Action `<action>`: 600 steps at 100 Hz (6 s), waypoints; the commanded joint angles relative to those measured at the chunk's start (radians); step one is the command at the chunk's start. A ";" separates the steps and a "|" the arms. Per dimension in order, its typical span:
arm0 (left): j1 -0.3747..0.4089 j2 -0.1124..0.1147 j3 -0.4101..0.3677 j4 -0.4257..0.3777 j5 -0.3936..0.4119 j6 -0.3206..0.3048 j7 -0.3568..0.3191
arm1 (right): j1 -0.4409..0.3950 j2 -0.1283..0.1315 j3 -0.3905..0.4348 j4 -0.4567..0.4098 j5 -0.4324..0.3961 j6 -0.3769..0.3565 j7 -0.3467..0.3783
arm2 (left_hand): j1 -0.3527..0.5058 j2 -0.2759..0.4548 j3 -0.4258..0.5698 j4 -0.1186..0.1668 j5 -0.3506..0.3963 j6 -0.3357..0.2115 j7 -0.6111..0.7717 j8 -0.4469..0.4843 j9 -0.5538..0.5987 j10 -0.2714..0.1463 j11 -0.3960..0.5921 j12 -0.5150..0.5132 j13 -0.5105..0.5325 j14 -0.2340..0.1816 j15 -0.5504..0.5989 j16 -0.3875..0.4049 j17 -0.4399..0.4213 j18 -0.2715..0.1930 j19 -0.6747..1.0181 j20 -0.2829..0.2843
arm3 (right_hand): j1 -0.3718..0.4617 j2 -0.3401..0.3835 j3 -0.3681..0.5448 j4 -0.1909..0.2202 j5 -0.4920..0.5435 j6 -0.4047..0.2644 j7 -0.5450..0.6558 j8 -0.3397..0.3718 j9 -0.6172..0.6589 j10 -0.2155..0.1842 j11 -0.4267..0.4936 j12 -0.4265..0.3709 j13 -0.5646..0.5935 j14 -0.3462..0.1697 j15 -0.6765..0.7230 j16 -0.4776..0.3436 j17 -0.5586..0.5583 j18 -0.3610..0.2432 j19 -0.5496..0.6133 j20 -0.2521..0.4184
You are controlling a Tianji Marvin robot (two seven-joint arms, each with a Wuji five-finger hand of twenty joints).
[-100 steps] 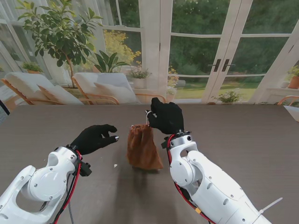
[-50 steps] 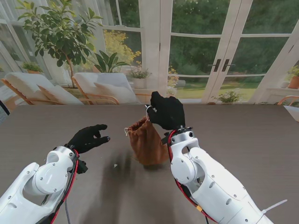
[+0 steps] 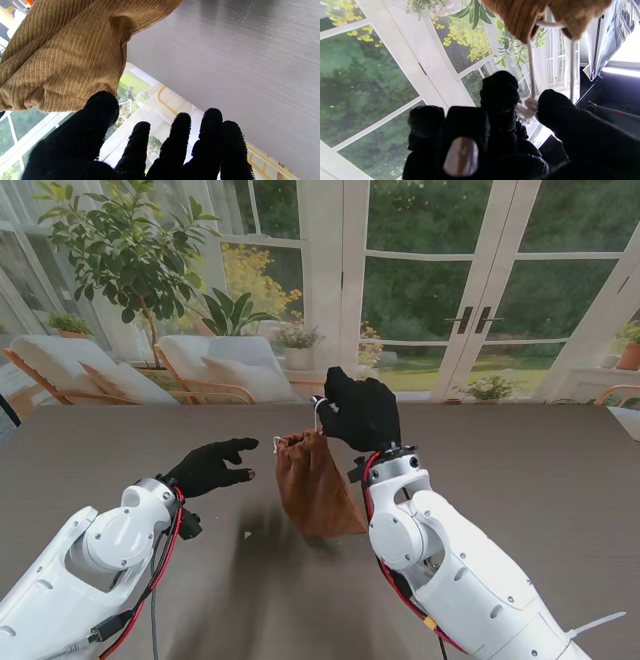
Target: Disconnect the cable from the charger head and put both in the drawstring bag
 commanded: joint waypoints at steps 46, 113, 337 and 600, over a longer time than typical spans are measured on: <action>-0.097 -0.035 0.071 0.098 -0.074 0.006 0.066 | -0.018 0.012 0.026 -0.045 0.008 -0.076 0.058 | -0.014 -0.002 0.012 -0.012 -0.059 0.011 -0.029 -0.044 -0.023 0.004 -0.011 -0.029 -0.030 0.007 -0.033 -0.012 -0.025 -0.031 -0.027 -0.003 | -0.001 0.016 0.008 0.019 0.018 0.000 0.030 0.034 0.062 0.073 0.008 0.020 0.008 -0.102 0.051 0.013 0.479 -0.013 0.051 0.015; -0.124 -0.028 0.094 0.135 -0.132 -0.050 0.009 | -0.058 0.044 0.103 -0.113 0.077 -0.251 0.224 | -0.036 -0.066 0.070 -0.014 -0.149 -0.080 -0.086 -0.118 -0.089 -0.021 -0.025 -0.053 -0.072 -0.015 -0.078 -0.027 -0.056 -0.051 -0.093 -0.016 | 0.005 0.005 0.016 -0.002 0.022 -0.016 0.024 0.037 0.060 0.090 0.016 0.039 0.007 -0.104 0.063 0.019 0.478 -0.016 0.046 0.020; 0.041 -0.052 0.008 0.016 -0.362 -0.212 0.072 | -0.007 0.041 0.077 -0.038 0.073 -0.189 0.226 | 0.207 -0.296 0.359 -0.129 0.518 0.047 0.850 0.443 0.515 -0.085 0.244 0.563 0.410 -0.066 0.537 0.184 0.333 0.022 0.232 0.064 | 0.016 0.002 0.013 -0.011 0.016 -0.023 0.017 0.039 0.061 0.092 -0.002 0.051 0.008 -0.113 0.062 0.020 0.479 -0.021 0.043 0.027; 0.185 -0.030 -0.106 -0.139 -0.689 -0.366 -0.092 | 0.258 0.136 -0.042 0.225 -0.285 -0.318 0.328 | 0.123 -0.295 0.384 -0.145 0.582 -0.029 0.954 0.518 0.620 -0.142 0.387 0.550 0.605 -0.218 0.575 0.204 0.521 -0.080 0.338 -0.087 | 0.046 0.026 -0.041 -0.011 -0.027 -0.051 0.020 0.053 0.057 0.049 -0.045 0.059 0.010 -0.155 0.044 0.019 0.476 -0.046 0.023 0.020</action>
